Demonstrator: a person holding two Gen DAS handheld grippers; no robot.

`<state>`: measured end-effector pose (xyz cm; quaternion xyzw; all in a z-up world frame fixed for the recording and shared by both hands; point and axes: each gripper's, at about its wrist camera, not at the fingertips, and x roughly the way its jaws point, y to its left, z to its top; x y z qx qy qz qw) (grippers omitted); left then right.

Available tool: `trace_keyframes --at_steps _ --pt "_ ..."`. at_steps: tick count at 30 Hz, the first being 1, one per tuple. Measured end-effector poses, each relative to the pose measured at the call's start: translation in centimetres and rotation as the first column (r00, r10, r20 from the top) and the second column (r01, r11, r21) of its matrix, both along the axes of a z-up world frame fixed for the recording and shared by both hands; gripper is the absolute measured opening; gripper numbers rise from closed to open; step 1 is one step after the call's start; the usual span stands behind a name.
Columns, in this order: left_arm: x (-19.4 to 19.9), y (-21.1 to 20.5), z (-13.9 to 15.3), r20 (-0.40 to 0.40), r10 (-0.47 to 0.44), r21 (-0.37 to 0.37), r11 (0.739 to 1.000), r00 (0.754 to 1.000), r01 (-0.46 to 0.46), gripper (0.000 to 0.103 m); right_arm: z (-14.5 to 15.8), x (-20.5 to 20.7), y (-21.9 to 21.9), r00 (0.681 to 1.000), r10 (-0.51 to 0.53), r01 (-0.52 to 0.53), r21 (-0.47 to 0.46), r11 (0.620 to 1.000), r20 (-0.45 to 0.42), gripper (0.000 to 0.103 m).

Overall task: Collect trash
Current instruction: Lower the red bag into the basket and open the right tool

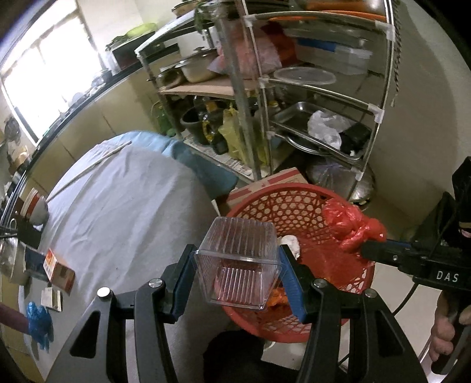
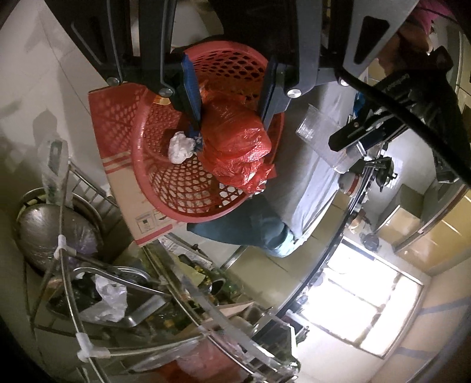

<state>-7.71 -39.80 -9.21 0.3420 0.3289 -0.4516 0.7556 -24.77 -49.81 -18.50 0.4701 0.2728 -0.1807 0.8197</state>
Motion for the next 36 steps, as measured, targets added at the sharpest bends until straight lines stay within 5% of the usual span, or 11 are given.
trace_keyframes --at_steps 17,36 --pt "0.0 -0.5 -0.1 -0.019 -0.018 0.005 1.000 1.000 0.018 0.065 -0.5 0.6 -0.2 0.999 -0.033 0.032 0.055 0.998 0.006 0.051" --pt "4.3 4.7 2.4 -0.027 0.121 -0.065 0.990 0.992 -0.123 0.069 2.0 4.5 2.2 0.998 0.057 -0.058 0.013 0.998 0.013 0.051"
